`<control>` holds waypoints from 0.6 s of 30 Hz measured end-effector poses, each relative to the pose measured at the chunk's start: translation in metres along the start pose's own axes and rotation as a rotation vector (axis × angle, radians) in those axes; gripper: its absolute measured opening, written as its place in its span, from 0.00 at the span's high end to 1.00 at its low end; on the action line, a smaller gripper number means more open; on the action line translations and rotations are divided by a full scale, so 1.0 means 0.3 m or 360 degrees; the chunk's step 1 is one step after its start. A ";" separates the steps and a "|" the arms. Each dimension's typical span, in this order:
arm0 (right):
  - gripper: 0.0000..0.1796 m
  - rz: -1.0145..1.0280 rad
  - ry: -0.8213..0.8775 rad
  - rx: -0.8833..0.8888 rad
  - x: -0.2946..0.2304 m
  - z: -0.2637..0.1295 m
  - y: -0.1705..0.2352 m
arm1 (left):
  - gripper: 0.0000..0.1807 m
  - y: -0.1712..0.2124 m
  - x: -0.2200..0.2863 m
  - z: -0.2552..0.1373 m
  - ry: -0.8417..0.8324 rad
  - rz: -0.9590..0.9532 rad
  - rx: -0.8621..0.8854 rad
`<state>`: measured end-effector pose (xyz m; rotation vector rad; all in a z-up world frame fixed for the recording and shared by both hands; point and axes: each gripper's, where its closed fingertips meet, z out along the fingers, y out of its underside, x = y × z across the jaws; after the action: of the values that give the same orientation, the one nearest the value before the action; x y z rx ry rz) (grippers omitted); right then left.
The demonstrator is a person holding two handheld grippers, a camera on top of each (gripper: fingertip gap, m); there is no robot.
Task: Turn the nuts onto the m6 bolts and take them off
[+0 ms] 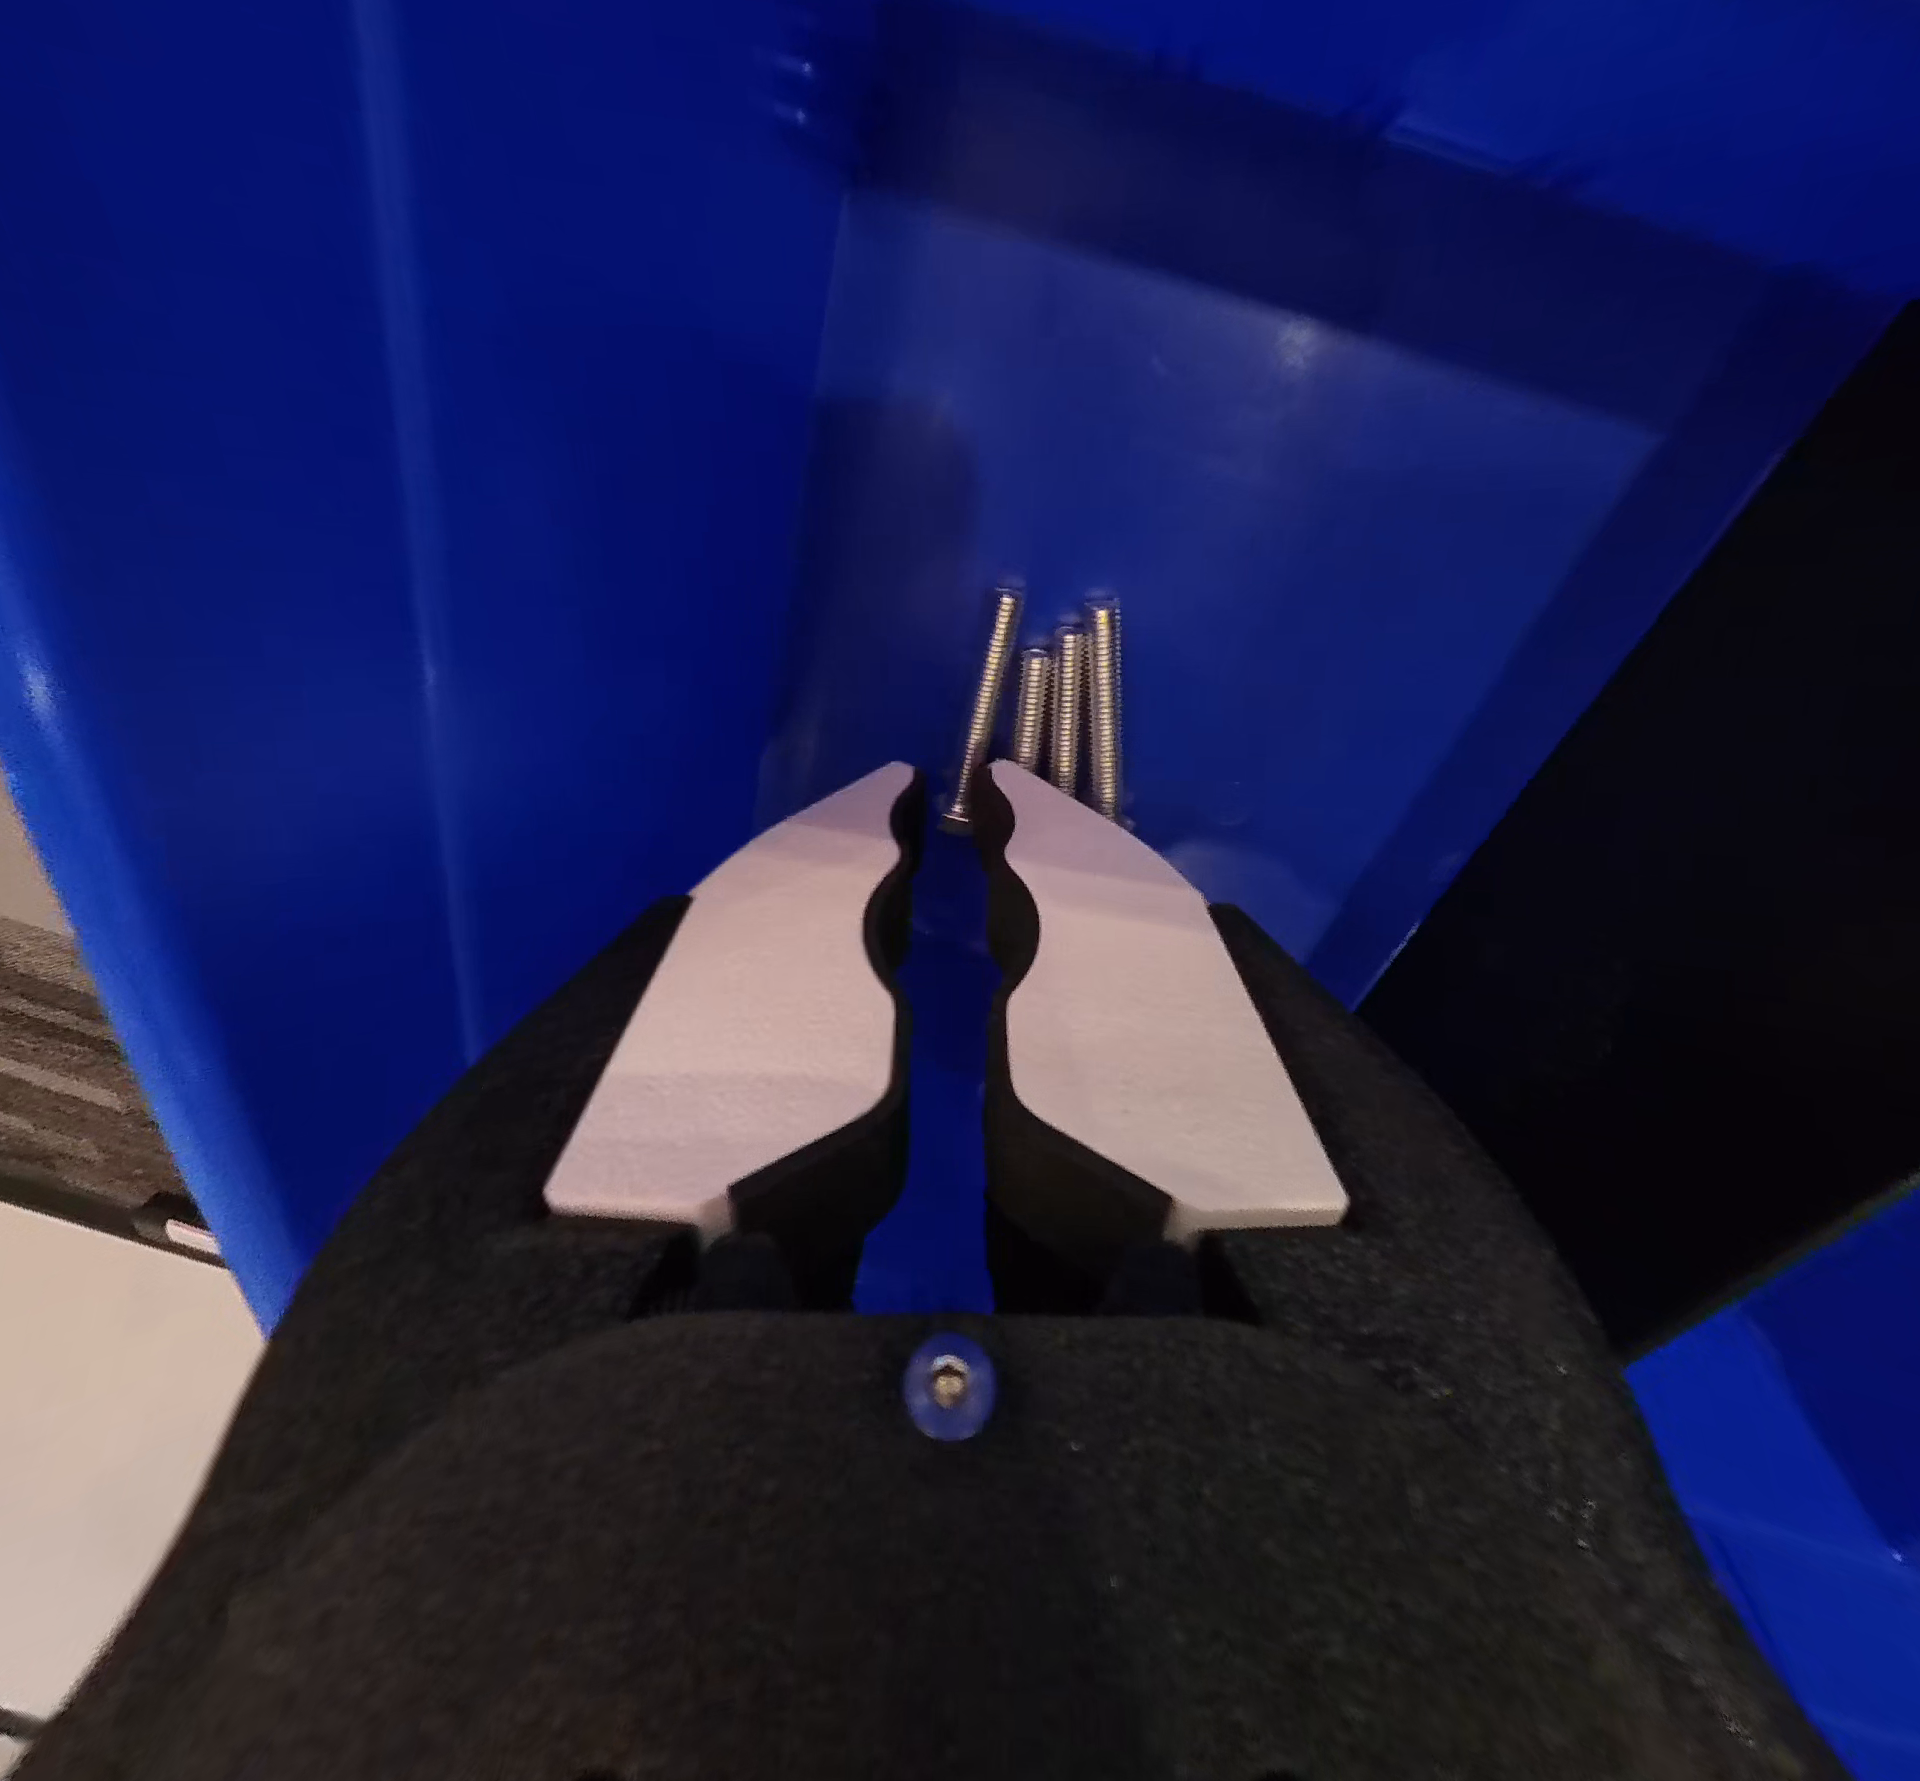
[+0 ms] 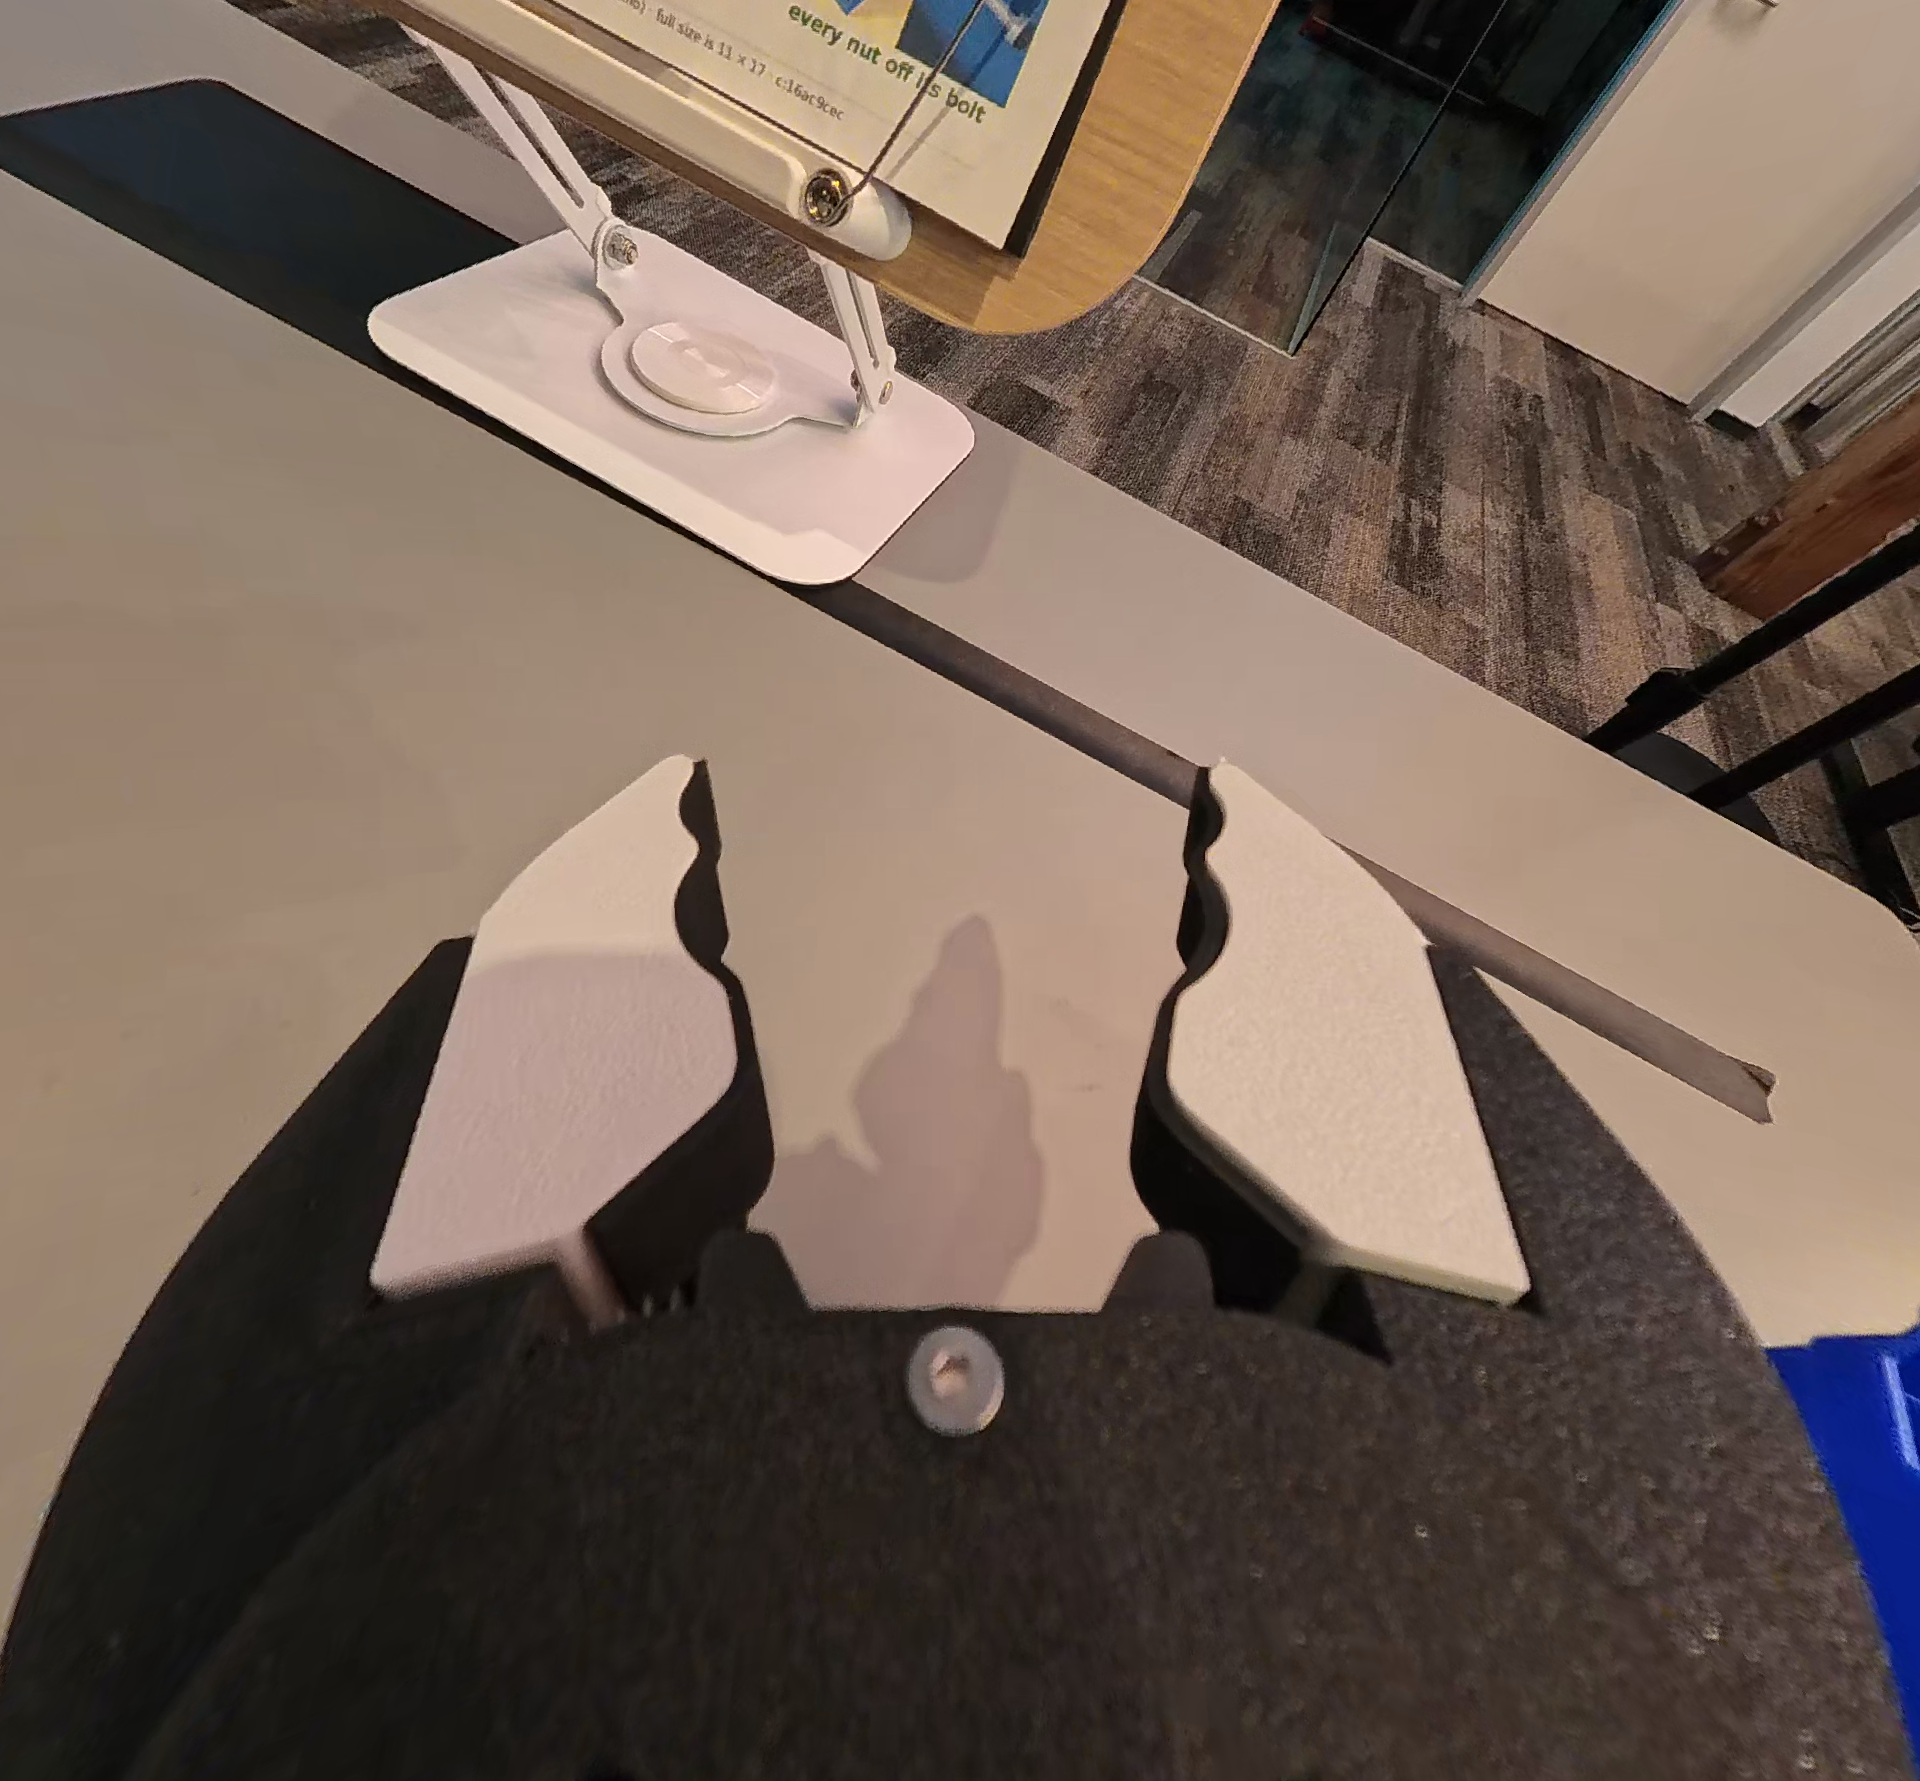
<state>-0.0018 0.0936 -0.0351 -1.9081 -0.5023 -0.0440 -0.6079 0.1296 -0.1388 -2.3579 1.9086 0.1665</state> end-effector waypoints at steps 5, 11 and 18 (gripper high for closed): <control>0.53 -0.0009 -0.0004 -0.0019 -0.004 0.006 0.010 | 0.94 0.001 -0.001 0.000 0.0050 0.0006 -0.0015; 0.53 -0.0029 -0.0013 -0.0035 -0.015 0.011 0.015 | 0.94 0.002 -0.021 0.003 0.0058 0.0075 -0.0076; 0.53 -0.0053 -0.0021 -0.0038 -0.023 0.011 0.012 | 0.96 0.013 -0.011 0.018 0.0058 0.0157 -0.0150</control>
<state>-0.0074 0.0932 -0.0414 -1.9243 -0.5446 -0.0595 -0.6124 0.1328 -0.1436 -2.3409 2.0800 0.2278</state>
